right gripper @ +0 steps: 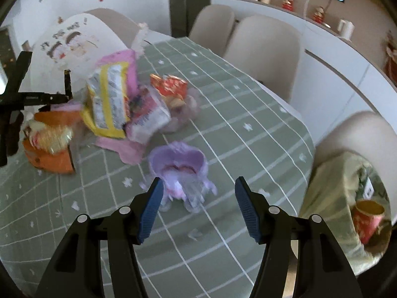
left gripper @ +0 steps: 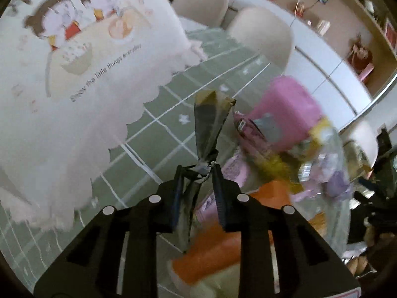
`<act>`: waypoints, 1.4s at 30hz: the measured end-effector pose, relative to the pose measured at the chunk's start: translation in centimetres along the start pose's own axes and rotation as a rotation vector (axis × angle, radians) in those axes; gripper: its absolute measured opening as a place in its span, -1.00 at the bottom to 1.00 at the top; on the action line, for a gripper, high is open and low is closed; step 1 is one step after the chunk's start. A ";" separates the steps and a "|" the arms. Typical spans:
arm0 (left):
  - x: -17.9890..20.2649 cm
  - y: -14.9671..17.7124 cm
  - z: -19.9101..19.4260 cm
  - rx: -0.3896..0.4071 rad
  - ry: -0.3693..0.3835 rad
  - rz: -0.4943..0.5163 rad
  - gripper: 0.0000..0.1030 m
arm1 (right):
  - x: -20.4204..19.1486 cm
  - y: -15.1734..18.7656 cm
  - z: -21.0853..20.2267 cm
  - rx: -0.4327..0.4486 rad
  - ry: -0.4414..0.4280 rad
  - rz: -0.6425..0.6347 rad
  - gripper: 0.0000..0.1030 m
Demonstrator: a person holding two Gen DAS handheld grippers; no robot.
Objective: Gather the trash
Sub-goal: 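Grasp the red snack packet with the right gripper while the left gripper holds the dark wrapper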
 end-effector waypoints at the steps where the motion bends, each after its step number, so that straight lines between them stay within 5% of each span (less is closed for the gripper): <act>1: 0.5 0.1 -1.3 0.028 0.000 -0.022 -0.57 | -0.2 -0.3 -0.1 0.011 -0.010 -0.005 0.11; 7: 3.3 0.4 -8.9 0.180 0.004 -0.161 -0.57 | -0.4 -3.2 -1.0 0.098 -0.105 -0.043 0.11; 12: 7.2 2.1 -12.3 0.252 -0.015 -0.155 -0.56 | 0.2 -6.3 -0.3 0.129 -0.174 -0.072 0.11; 18: 10.4 6.0 -10.3 0.202 0.015 -0.199 -0.55 | -1.5 -9.1 2.7 0.092 -0.258 -0.156 0.06; 23: 11.2 8.6 -7.6 0.131 0.039 -0.231 -0.55 | -2.0 -11.6 6.2 0.063 -0.237 -0.198 -0.10; 32: 10.2 8.6 -6.5 0.148 -0.047 -0.218 -0.55 | -2.1 -14.2 13.1 -0.054 -0.342 -0.076 -0.10; 37: 10.3 8.0 -6.1 0.154 -0.047 -0.209 -0.55 | -3.7 -14.0 16.0 -0.143 -0.264 -0.100 -0.10; 42: 10.3 8.3 -6.1 0.152 -0.040 -0.217 -0.55 | -3.3 -13.1 15.4 -0.158 -0.291 -0.069 -0.20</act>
Point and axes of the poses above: each gripper's, at about its wrist camera, not at the fingertips, and z roughly the way its jaws point, x to its right, y to its underside, the point moved 7 cm from there along z, roughly the way its jaws point, and after that the axes turned 4 degrees about -z, right-handed, at the moved point
